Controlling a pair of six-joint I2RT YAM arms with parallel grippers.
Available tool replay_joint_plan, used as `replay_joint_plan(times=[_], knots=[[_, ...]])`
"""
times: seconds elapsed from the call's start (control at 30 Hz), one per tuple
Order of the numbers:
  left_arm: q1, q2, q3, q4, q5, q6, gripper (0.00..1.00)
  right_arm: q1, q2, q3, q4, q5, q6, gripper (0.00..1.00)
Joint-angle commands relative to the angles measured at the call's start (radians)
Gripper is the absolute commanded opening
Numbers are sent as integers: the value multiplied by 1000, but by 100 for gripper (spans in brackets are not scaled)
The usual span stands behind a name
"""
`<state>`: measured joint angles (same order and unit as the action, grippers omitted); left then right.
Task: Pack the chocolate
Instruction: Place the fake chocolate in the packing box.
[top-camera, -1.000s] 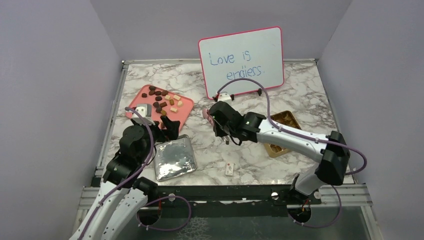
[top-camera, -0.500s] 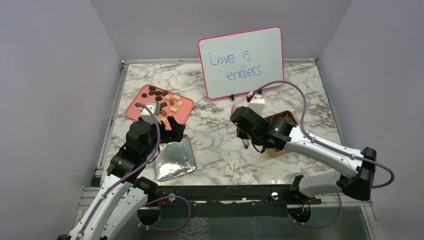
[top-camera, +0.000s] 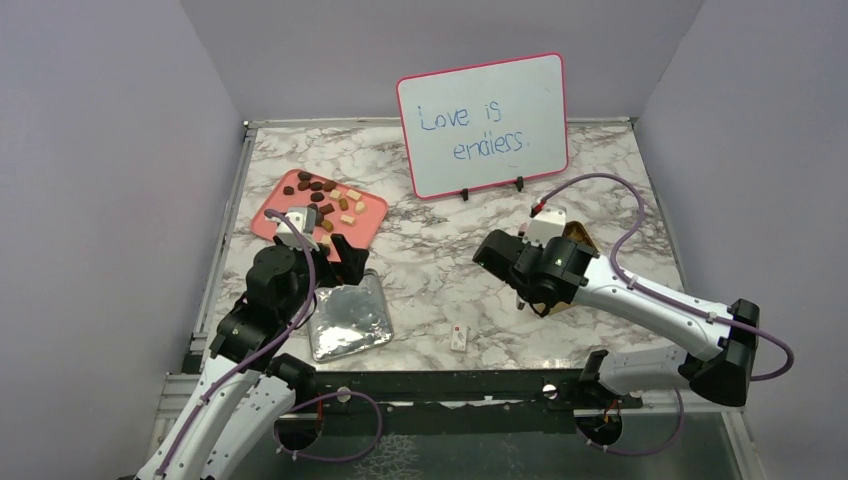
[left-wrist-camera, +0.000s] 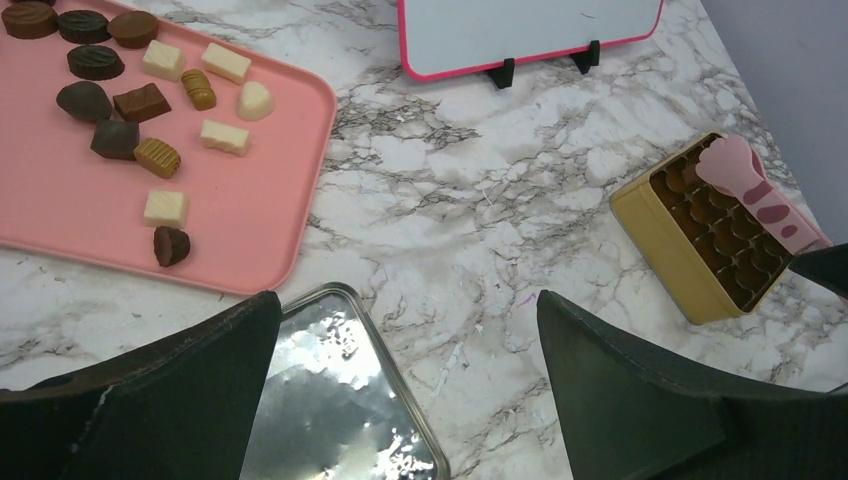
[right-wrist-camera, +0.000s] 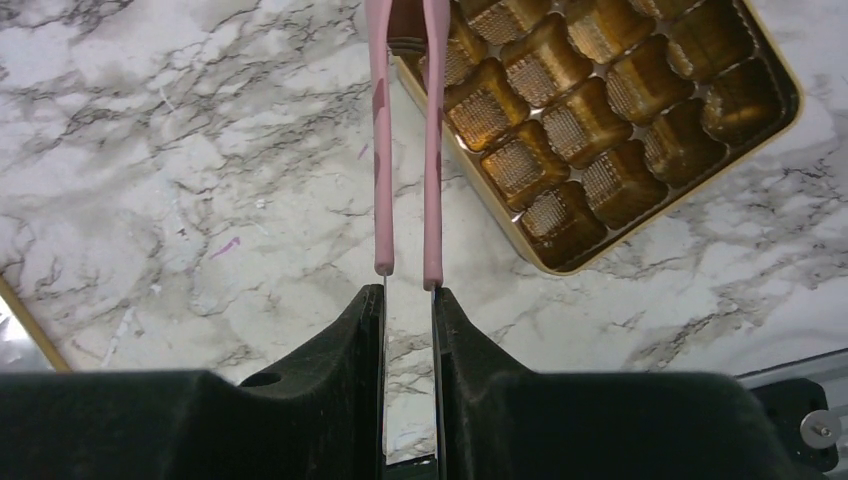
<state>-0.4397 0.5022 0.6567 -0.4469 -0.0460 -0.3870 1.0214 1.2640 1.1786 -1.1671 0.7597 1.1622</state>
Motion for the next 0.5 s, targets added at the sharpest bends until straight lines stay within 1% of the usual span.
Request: replay_joint_plan(times=[0.0,0.23,0.47], knots=[[6,-4,-2,15,-3,8,99,-21,-64,-49,-23,59,30,22],[6,-9,-2,16,1,8,99,-73,-70,-112,77,22,-37,22],[6,-13,-4,16,0,7,99,-117,-61,-168,224,-27,-131,23]])
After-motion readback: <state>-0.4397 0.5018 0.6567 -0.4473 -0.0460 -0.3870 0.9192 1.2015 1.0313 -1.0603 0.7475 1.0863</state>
